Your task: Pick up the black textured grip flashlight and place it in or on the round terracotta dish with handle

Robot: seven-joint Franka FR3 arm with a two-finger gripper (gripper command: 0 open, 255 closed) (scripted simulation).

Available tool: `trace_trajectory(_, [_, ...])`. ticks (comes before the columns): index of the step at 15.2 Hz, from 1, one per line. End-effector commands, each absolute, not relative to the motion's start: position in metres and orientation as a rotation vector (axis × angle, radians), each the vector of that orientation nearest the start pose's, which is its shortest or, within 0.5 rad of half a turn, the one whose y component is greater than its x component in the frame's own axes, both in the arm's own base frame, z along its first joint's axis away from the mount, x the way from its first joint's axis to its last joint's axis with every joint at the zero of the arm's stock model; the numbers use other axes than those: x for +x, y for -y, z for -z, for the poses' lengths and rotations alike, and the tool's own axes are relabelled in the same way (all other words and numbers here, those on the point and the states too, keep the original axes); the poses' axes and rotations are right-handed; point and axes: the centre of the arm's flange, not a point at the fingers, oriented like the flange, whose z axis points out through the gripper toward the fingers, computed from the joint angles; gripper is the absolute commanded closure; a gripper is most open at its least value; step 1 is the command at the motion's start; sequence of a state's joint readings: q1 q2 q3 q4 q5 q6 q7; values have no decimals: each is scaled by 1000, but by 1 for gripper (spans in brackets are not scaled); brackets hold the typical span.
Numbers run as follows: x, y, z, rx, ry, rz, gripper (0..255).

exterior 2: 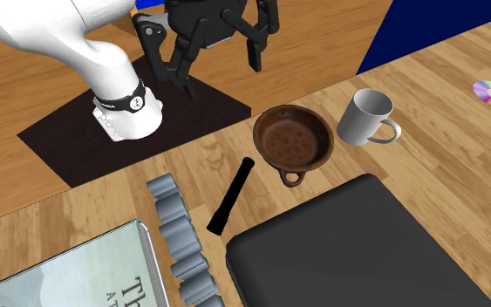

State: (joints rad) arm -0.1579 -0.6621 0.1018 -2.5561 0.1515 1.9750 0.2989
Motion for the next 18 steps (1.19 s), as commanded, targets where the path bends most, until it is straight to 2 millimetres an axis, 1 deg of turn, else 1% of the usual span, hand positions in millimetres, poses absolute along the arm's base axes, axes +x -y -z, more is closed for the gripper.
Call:
trace_trajectory(1, [371,12,-466,-2946,-842,96,0])
trace_trajectory(8, [403,32,-382,-2744,-1459,38,0])
trace_trajectory(14, [419,58,-309,-2467,-1951,-15,0])
trace_trajectory(15, [420,60,-305,-2448,-1979,-18,0])
trace_trajectory(18, [419,60,-289,-2448,-1979,-18,0])
